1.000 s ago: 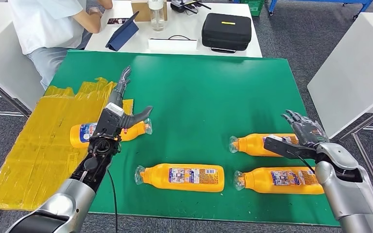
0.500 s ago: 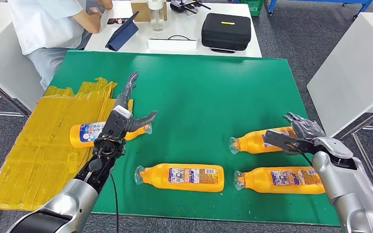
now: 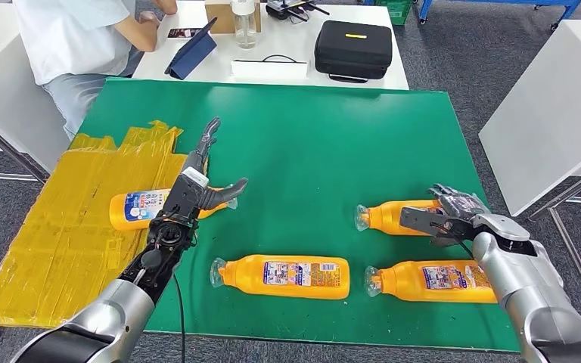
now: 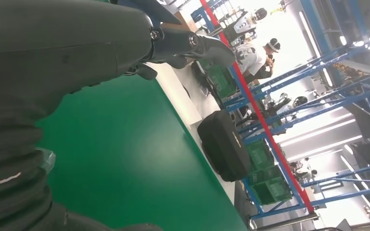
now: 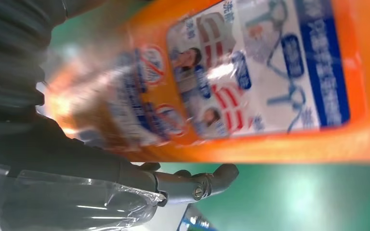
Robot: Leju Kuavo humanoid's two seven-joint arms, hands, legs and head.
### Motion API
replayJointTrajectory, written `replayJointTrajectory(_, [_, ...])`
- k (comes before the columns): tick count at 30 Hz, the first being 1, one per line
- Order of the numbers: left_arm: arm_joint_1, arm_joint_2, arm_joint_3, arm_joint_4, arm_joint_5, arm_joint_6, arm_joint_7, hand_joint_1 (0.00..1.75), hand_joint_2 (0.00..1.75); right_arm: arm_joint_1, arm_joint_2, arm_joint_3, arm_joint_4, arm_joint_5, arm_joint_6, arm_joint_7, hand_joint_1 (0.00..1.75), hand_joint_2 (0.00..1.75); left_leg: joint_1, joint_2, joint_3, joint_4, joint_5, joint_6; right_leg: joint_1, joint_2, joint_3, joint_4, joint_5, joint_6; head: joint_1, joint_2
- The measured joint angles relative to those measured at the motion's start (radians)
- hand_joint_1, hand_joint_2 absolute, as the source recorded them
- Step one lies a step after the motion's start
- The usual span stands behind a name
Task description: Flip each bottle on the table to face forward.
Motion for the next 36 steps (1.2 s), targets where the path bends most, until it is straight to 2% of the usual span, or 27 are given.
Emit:
replayJointTrajectory(2, [0.001,0.000,-0.002,0.004,0.000,0.000,0.000,0.00,1.75,0.000,0.004,0.007,0.012,0.002,0.000,0.000,0.66,1.75,0.000,0.000,0.000,0.000,0.000,0.000,0.000,0.000,0.000,0.000,0.000,0.000,0.000,0.000])
replayJointTrajectory(3, [0.001,0.000,-0.004,0.005,0.000,0.000,0.000,0.00,1.75,0.000,0.005,0.010,0.018,0.003,0.000,0.000,0.73,1.75,0.000,0.000,0.000,0.000,0.000,0.000,0.000,0.000,0.000,0.000,0.000,0.000,0.000,0.000])
replayJointTrajectory(5, [0.002,0.000,-0.007,0.007,0.001,0.000,0.000,0.00,1.75,0.000,0.008,0.016,0.027,0.004,-0.001,0.000,0.73,1.75,0.000,0.000,0.000,0.000,0.000,0.000,0.000,0.000,0.000,0.000,0.000,0.000,0.000,0.000])
replayJointTrajectory(6, [0.003,0.000,-0.008,0.008,0.001,0.000,0.000,0.00,1.75,0.000,0.009,0.017,0.031,0.004,-0.001,0.000,0.84,1.75,0.000,0.000,0.000,0.000,0.000,0.000,0.000,0.000,0.000,0.000,0.000,0.000,0.000,0.000])
replayJointTrajectory(8, [0.004,0.000,-0.009,0.010,0.002,-0.001,0.000,0.00,1.75,-0.001,0.011,0.019,0.038,0.004,-0.002,0.000,1.22,1.75,0.000,0.000,0.000,0.000,0.000,0.000,0.000,0.000,0.000,0.000,0.000,0.000,0.000,0.000])
replayJointTrajectory(9, [0.004,0.000,-0.010,0.011,0.002,-0.001,0.000,0.00,1.75,-0.002,0.012,0.019,0.041,0.005,-0.002,0.000,1.47,1.75,0.000,0.000,0.000,0.000,0.000,0.000,0.000,0.000,0.000,0.000,0.000,0.000,0.000,0.000])
replayJointTrajectory(10, [0.004,0.000,-0.010,0.012,0.002,-0.001,0.000,0.00,1.75,-0.003,0.013,0.020,0.044,0.005,-0.003,0.000,1.61,1.75,0.000,0.000,0.000,0.000,0.000,0.000,0.000,0.000,0.000,0.000,0.000,0.000,0.000,0.000])
replayJointTrajectory(12, [0.004,0.000,-0.013,0.013,0.004,-0.001,0.000,0.00,1.75,-0.005,0.013,0.024,0.049,0.007,-0.011,0.000,1.73,1.75,0.000,0.000,0.000,0.000,0.000,0.000,0.000,0.000,0.000,0.000,0.000,0.000,0.000,0.000])
replayJointTrajectory(24, [0.013,0.000,-0.020,0.016,0.015,-0.002,0.009,0.00,1.75,0.006,0.025,0.037,0.054,-0.005,-0.127,0.020,1.75,1.75,0.000,0.001,0.001,0.000,0.000,0.000,0.000,0.001,0.001,0.000,0.000,0.000,0.000,0.000])
replayJointTrajectory(36, [0.017,0.000,-0.024,0.016,0.018,-0.002,0.016,0.00,1.75,0.009,0.033,0.037,0.051,-0.006,-0.135,0.022,1.75,1.75,0.000,0.001,0.002,0.000,0.000,0.000,0.000,0.001,0.001,0.000,0.000,0.000,0.000,0.000])
